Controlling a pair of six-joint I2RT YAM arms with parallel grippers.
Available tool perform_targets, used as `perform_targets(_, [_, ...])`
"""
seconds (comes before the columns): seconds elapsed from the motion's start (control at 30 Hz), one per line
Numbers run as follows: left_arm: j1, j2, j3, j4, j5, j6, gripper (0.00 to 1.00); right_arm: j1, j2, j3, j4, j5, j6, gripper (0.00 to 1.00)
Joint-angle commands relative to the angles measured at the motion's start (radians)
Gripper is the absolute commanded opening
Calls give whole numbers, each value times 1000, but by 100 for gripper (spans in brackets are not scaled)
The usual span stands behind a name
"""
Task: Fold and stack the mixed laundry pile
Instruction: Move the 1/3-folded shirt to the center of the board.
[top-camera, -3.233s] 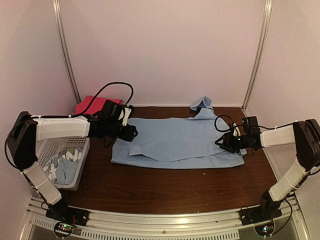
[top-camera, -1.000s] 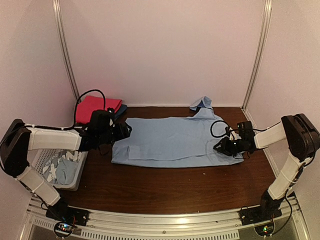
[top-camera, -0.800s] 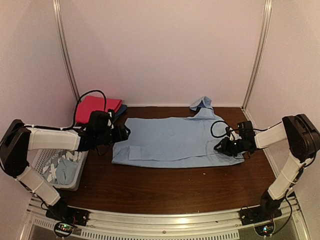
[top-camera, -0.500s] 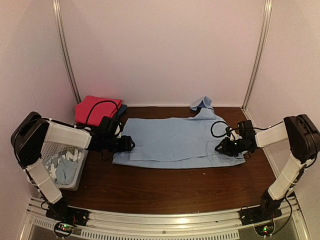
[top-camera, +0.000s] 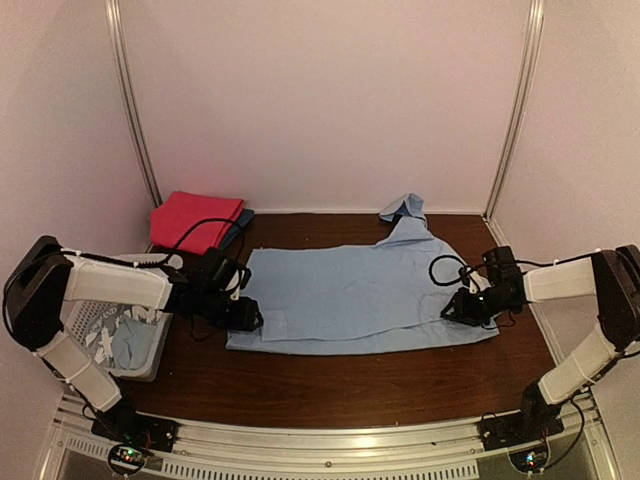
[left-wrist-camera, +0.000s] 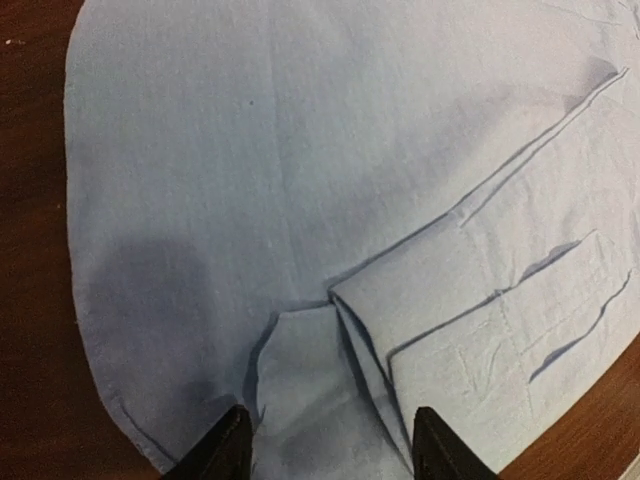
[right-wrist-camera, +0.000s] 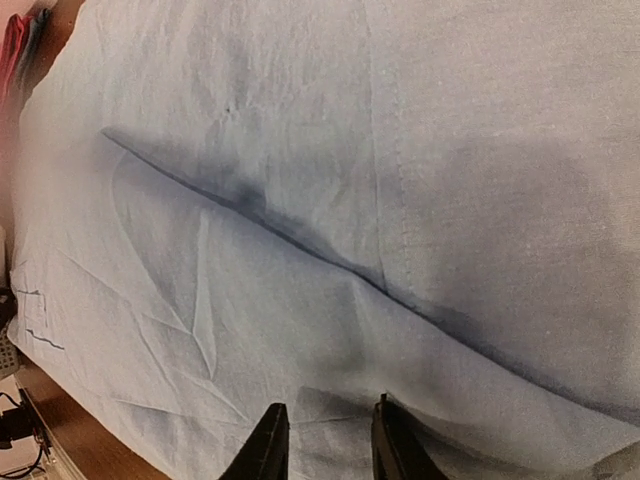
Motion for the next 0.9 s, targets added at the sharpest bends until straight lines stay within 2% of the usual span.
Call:
perform_targets(0.0, [34, -138, 22, -70, 2, 113, 56, 1, -49, -4, -95, 60, -36, 30])
perform_targets(0.1, [84, -122, 78, -79, 50, 161, 49, 0, -63, 10, -105, 66, -31, 30])
perform_targets(0.27, [99, -26, 156, -99, 69, 208, 36, -1, -121, 13, -129, 89, -23, 30])
perform_targets(0.37, [106, 30, 160, -82, 95, 210, 32, -1, -138, 13, -153, 107, -27, 29])
perform_targets(0.7, [108, 118, 163, -53, 127, 197, 29, -3, -90, -8, -143, 131, -22, 28])
perform_targets(0.87, [108, 127, 148, -31, 187, 194, 22, -4, -72, -3, -145, 145, -29, 28])
